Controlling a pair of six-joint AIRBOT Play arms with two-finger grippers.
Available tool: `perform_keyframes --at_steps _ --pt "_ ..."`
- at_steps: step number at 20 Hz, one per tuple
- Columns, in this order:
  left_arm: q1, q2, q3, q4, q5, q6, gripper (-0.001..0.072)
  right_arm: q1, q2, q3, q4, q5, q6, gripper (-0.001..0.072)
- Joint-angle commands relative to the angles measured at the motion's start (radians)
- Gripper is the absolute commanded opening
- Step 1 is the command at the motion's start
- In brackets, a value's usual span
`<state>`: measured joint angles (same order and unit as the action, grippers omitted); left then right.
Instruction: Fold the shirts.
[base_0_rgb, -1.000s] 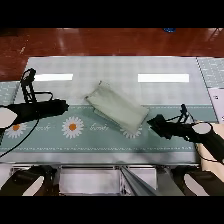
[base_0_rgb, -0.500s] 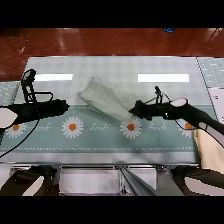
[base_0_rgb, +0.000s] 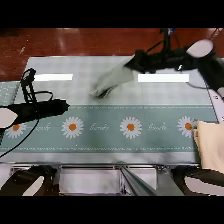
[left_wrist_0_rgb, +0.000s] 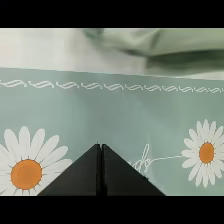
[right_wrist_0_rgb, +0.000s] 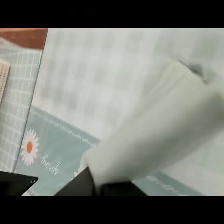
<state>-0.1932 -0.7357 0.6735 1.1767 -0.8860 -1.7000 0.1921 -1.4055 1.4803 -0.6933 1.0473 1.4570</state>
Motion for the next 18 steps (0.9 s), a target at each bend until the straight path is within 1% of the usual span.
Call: perform_keyframes --at_steps 1,3,5,9,12,14,15,17,18 --pt "-0.001 0.0 0.0 0.0 0.014 0.0 0.0022 -0.092 0.001 0.254 -0.213 0.182 0.179 0.0022" --pt "-0.001 0.0 0.0 0.0 0.014 0.0 0.0021 -0.178 0.02 0.324 -0.236 0.283 0.209 0.0022" --pt "-0.001 0.0 0.0 0.0 0.014 0.0 0.0022 -0.283 0.051 0.363 -0.237 0.378 0.211 0.0022" --pt "-0.001 0.0 0.0 -0.026 0.014 0.0 0.0022 -0.547 0.134 0.363 -0.246 0.56 0.221 0.0022" --pt "-0.001 0.0 0.0 -0.026 0.014 0.0 0.0022 -0.726 0.19 0.356 -0.336 0.711 0.222 0.002" --pt "-0.001 0.0 0.0 -0.026 0.015 0.0 0.0022 -0.825 0.235 0.311 -0.389 0.793 0.195 0.002" --pt "-0.001 0.0 0.0 -0.026 0.015 0.0 0.0021 -0.87 0.265 0.27 -0.426 0.811 0.187 0.002" --pt "-0.001 0.0 0.0 -0.026 0.017 0.0 0.0022 -0.956 0.349 0.156 -0.506 0.81 0.187 0.002" --pt "-0.001 0.0 0.0 -0.026 0.033 0.0 0.0022 -1.004 0.398 0.085 -0.575 0.811 0.183 0.002"
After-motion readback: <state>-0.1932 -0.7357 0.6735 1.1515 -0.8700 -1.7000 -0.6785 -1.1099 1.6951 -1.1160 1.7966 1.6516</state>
